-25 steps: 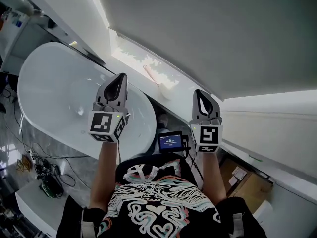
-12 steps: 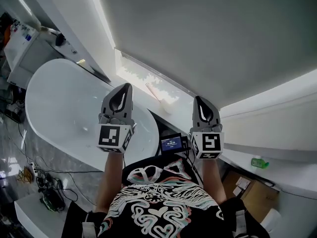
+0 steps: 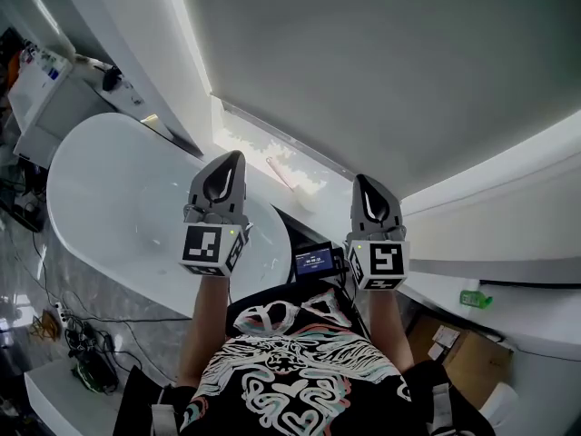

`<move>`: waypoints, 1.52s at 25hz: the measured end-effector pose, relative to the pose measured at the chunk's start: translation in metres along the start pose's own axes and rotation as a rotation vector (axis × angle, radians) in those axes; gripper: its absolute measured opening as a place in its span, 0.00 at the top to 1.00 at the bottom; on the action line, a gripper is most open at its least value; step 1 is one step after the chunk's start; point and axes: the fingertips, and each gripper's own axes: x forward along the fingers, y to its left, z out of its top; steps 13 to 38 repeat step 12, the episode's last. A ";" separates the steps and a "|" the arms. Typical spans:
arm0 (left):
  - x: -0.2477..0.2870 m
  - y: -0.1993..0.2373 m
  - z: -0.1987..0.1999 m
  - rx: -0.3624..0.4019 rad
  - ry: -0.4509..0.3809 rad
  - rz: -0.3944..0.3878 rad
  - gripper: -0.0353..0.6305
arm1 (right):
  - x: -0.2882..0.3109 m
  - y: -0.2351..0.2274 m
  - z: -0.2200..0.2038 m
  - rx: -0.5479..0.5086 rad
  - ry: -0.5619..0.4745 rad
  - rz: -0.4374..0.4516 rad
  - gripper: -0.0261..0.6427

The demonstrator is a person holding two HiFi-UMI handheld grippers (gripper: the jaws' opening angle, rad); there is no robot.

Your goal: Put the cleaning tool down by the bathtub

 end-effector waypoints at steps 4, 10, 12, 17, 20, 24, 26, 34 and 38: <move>0.000 0.002 0.000 0.004 0.000 0.000 0.92 | 0.002 0.003 0.004 -0.003 -0.014 -0.004 0.92; 0.000 0.006 0.000 0.010 0.005 0.004 0.92 | 0.007 0.005 0.008 0.002 -0.023 0.002 0.92; -0.002 0.007 -0.001 0.009 0.009 0.006 0.92 | 0.007 0.007 0.009 0.002 -0.025 0.007 0.92; -0.002 0.007 -0.001 0.009 0.009 0.006 0.92 | 0.007 0.007 0.009 0.002 -0.025 0.007 0.92; -0.002 0.007 -0.001 0.009 0.009 0.006 0.92 | 0.007 0.007 0.009 0.002 -0.025 0.007 0.92; -0.002 0.007 -0.001 0.009 0.009 0.006 0.92 | 0.007 0.007 0.009 0.002 -0.025 0.007 0.92; -0.002 0.007 -0.001 0.009 0.009 0.006 0.92 | 0.007 0.007 0.009 0.002 -0.025 0.007 0.92; -0.002 0.007 -0.001 0.009 0.009 0.006 0.92 | 0.007 0.007 0.009 0.002 -0.025 0.007 0.92; -0.002 0.007 -0.001 0.009 0.009 0.006 0.92 | 0.007 0.007 0.009 0.002 -0.025 0.007 0.92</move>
